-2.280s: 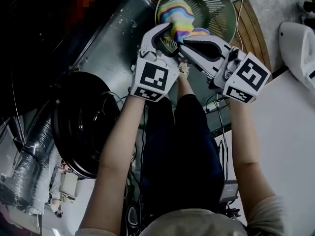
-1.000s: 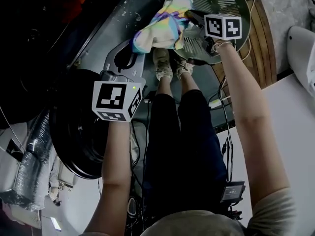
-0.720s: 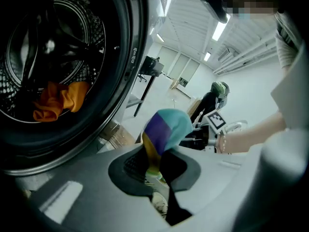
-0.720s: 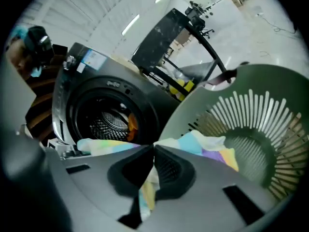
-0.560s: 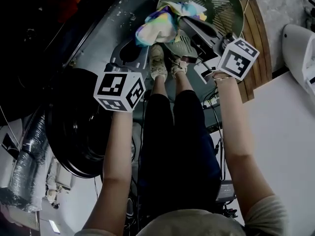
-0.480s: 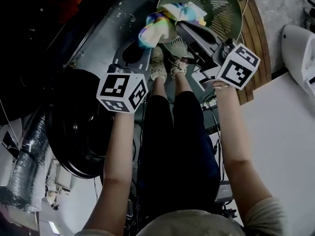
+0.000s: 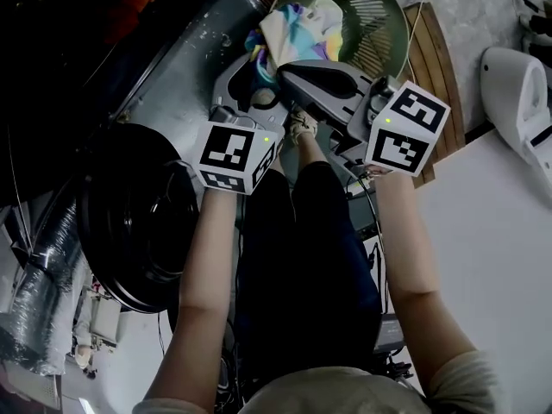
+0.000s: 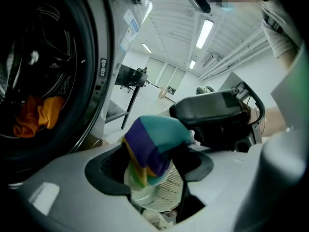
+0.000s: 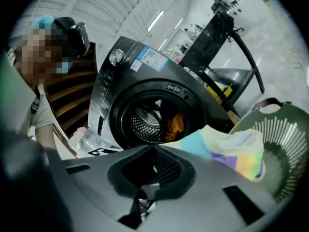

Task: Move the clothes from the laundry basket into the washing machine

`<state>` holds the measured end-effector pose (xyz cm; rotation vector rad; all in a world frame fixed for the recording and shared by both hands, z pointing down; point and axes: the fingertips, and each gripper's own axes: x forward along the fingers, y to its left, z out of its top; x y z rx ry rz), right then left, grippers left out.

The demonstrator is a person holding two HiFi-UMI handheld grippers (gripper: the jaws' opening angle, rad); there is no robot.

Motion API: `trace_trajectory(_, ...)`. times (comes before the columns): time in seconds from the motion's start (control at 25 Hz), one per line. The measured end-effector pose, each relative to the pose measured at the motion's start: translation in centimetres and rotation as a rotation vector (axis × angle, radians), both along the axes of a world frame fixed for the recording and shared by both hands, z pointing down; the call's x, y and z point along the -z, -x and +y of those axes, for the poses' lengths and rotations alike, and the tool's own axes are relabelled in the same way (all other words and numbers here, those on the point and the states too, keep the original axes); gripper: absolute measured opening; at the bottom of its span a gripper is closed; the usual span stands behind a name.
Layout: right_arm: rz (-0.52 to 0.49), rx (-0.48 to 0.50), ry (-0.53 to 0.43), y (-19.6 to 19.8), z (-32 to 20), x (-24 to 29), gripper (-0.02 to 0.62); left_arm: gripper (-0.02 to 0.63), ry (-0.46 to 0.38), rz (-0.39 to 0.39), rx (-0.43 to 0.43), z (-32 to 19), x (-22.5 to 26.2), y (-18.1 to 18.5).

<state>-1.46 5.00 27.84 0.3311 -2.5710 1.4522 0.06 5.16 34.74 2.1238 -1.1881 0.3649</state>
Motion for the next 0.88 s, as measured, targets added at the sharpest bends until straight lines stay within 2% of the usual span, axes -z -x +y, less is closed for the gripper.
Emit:
trace_trajectory(0.12,0.049,0.075,-0.024,0.3,0.5,0.1,0.009,0.264,-0.071,-0.107,-0.076,-0.8,0.1,-0.1)
trace_trajectory(0.2,0.063,0.091,-0.02,0.5,0.7,-0.2,0.009,0.26,-0.093,-0.133,-0.106,-1.2,0.1,0.0)
trace_trajectory(0.24,0.062,0.092,-0.011,0.5,0.7,-0.3,0.009,0.237,-0.098,-0.134,-0.11,-1.3,0.1,0.1)
trace_trajectory(0.32,0.056,0.084,0.007,0.8,0.8,-0.7,0.009,0.149,-0.101,-0.128,-0.097,-1.5,0.1,0.3)
trace_trajectory(0.4,0.047,0.062,0.008,1.1,0.7,-0.8,0.009,0.083,-0.098,-0.11,-0.047,-1.7,0.2,0.9)
trace_trajectory(0.56,-0.019,0.02,-0.032,2.0,0.5,0.6,0.011,0.067,-0.121,-0.05,0.136,-2.6,2.2,4.4)
trace_trajectory(0.64,-0.018,0.003,-0.042,2.2,0.5,0.7,0.011,0.067,-0.129,-0.03,0.197,-3.1,3.0,6.3)
trace_trajectory(0.88,0.032,-0.042,-0.023,2.3,0.2,-1.2,0.011,0.066,-0.096,-0.099,0.302,-3.3,2.2,11.4)
